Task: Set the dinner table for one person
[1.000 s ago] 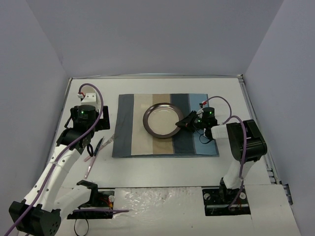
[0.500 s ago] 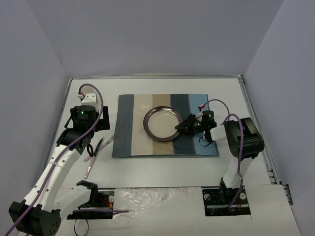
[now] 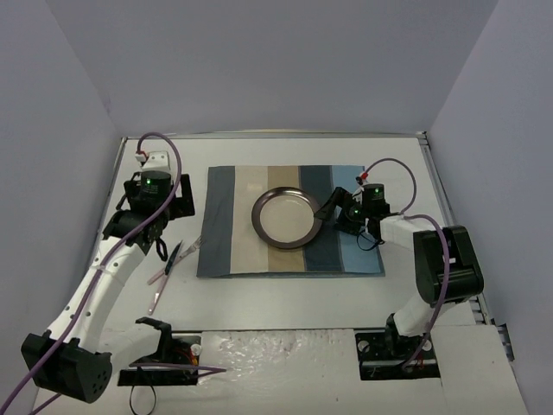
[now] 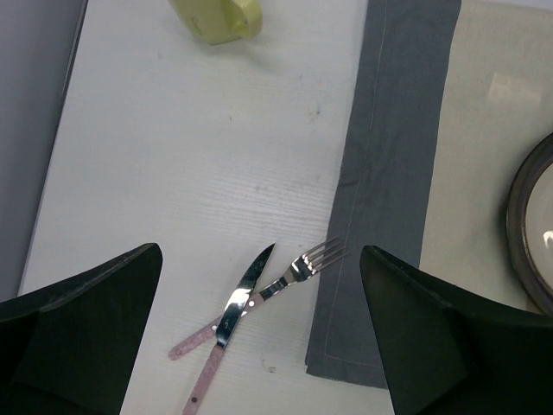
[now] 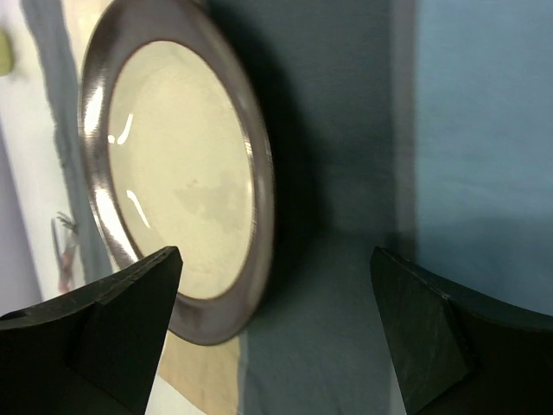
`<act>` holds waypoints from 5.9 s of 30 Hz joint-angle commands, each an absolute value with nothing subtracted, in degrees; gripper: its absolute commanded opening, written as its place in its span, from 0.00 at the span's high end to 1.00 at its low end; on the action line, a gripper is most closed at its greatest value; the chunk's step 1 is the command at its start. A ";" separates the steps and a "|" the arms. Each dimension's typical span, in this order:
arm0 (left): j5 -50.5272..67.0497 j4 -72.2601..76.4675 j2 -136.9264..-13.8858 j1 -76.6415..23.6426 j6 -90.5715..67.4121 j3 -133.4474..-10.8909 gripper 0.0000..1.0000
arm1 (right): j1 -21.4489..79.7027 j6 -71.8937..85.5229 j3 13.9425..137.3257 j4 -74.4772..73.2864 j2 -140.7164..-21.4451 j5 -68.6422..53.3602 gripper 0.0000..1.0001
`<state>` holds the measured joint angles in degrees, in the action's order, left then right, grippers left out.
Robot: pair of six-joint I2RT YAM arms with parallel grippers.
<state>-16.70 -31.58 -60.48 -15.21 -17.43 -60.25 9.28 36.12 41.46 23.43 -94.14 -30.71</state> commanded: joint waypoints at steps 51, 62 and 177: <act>11.68 -31.92 -127.51 13.71 -1.90 -124.12 0.55 | 17.96 16.60 47.60 3.96 -63.47 -10.53 0.00; 12.93 -32.08 -126.36 13.71 -2.29 -123.66 0.85 | 21.63 14.93 48.61 3.96 -64.16 -8.18 0.00; -15.03 -25.22 -59.10 -12.48 -14.55 -56.07 0.03 | 0.26 -19.60 67.58 28.73 -98.11 -24.20 1.00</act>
<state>-13.65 -28.96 -59.66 -12.73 -15.19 -55.59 0.92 -18.56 62.37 16.89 -98.88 -20.93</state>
